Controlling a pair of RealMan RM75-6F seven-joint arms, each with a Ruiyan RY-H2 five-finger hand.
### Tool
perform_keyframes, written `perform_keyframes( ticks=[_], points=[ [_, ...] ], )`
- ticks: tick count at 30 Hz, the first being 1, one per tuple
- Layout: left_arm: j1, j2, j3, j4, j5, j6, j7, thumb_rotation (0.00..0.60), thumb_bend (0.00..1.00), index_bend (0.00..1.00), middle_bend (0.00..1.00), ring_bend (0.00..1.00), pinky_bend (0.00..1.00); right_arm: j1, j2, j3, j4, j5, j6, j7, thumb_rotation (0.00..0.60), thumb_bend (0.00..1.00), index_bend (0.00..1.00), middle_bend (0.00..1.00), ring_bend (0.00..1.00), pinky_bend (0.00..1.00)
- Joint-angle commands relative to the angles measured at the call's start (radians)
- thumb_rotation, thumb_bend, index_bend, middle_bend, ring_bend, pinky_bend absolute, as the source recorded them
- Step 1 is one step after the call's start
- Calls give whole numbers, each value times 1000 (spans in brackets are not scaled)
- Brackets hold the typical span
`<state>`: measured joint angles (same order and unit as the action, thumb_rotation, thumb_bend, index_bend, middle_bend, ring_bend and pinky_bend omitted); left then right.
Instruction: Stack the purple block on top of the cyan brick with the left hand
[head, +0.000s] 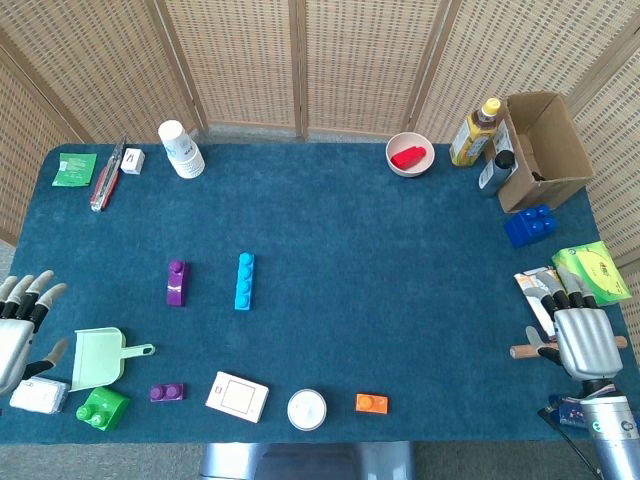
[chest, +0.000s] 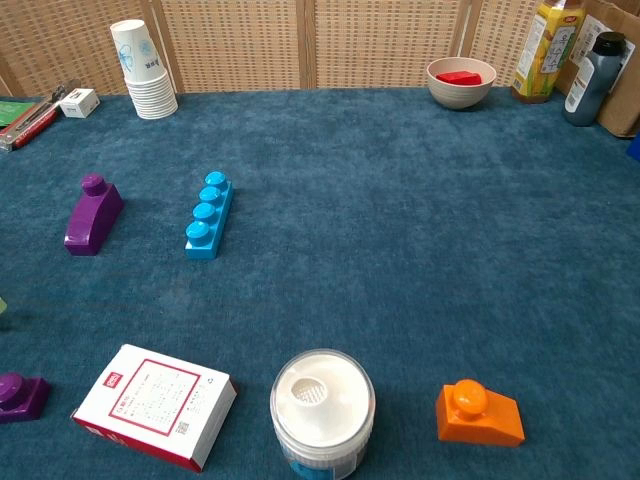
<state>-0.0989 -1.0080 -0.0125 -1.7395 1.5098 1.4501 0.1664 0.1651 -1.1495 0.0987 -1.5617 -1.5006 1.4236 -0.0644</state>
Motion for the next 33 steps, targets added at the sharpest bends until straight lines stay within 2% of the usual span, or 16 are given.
perform_keyframes(
  ticks=[1, 12, 17, 24, 29, 33],
  points=[
    [-4, -7, -1, 3, -1, -6, 1, 600, 376, 156, 67, 0, 0, 4, -4, 2, 2, 5, -6, -1, 591, 310, 293, 172, 0, 142],
    [-15, 11, -2, 3, 25, -7, -16, 600, 376, 163, 72, 0, 0, -7, 1, -3, -10, -1, 19, 4, 590, 311, 293, 172, 0, 142],
    [-53, 28, -11, 40, 29, -58, -34, 600, 376, 163, 71, 0, 0, -15, 6, -2, -22, 1, 31, -1, 591, 310, 294, 172, 0, 142],
    [-152, 18, -20, 155, 57, -184, -31, 600, 376, 162, 60, 0, 0, -16, 6, 2, -28, 13, 32, -7, 594, 310, 293, 173, 0, 142],
    [-243, -35, -26, 280, 89, -283, -4, 600, 375, 131, 46, 0, 0, -17, 4, 7, -25, 30, 28, -10, 593, 311, 293, 172, 0, 142],
    [-307, -94, -20, 379, 118, -348, -32, 600, 376, 103, 33, 0, 0, -19, 7, 9, -26, 52, 17, -15, 595, 309, 293, 172, 0, 142]
  ],
)
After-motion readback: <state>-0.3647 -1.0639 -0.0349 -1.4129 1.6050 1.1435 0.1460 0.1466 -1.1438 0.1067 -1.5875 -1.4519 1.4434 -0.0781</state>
